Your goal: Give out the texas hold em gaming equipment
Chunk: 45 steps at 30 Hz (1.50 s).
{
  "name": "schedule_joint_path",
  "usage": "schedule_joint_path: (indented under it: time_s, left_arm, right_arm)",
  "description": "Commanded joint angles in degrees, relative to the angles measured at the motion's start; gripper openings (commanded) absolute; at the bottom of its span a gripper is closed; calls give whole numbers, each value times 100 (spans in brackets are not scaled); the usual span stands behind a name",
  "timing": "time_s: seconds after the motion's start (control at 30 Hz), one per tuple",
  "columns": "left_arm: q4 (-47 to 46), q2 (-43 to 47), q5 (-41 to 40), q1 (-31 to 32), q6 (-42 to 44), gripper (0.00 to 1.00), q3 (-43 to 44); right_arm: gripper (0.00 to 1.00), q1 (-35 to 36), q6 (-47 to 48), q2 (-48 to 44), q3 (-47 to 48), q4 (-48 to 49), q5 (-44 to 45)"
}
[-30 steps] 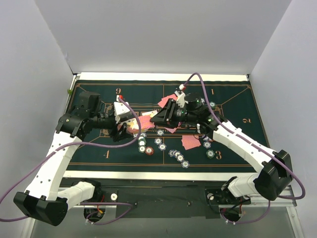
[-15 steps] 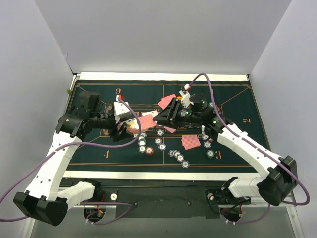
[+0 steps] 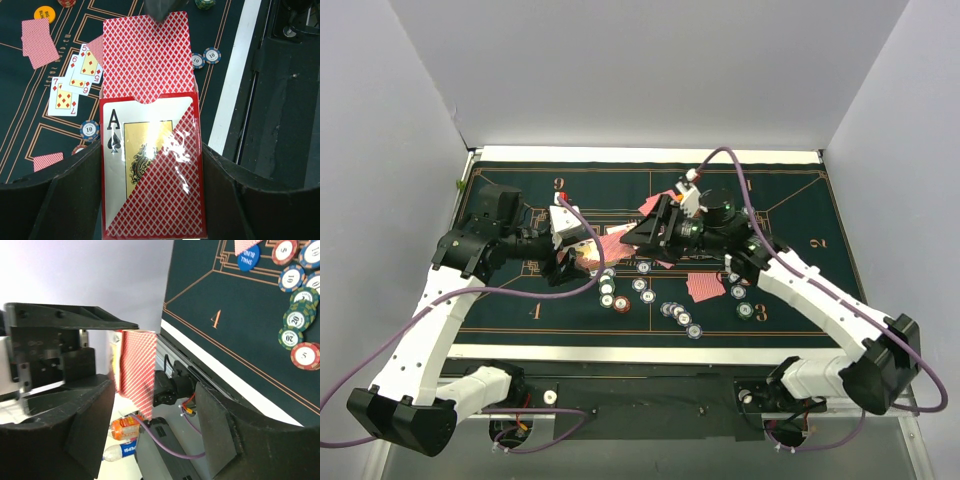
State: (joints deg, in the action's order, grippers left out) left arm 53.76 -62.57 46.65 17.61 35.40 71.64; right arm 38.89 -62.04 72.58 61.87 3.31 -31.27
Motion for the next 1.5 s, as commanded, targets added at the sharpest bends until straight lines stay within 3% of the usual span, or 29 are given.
schedule_joint_path:
  time_s: [0.0, 0.1, 0.37, 0.5, 0.93, 1.1, 1.47]
  left_arm:
    - [-278, 131, 248, 32, 46, 39, 298]
    - [-269, 131, 239, 32, 55, 39, 290]
    - [-260, 148, 230, 32, 55, 39, 281]
    - [-260, 157, 230, 32, 55, 39, 289]
    - [-252, 157, 213, 32, 55, 39, 290]
    - [-260, 148, 204, 32, 64, 39, 290]
    - [-199, 166, 177, 32, 117, 39, 289]
  right_arm:
    - [62, 179, -1, 283, 194, 195, -90]
    - [61, 268, -115, 389, 290, 346, -46]
    - [35, 233, -308, 398, 186, 530, 15]
    - [27, 224, -440, 354, 89, 705, -2]
    - [23, 13, -185, 99, 168, 258, -11]
    - [1, -31, -177, 55, 150, 196, -29]
    - [0, -233, -37, -129, 238, -6, -160]
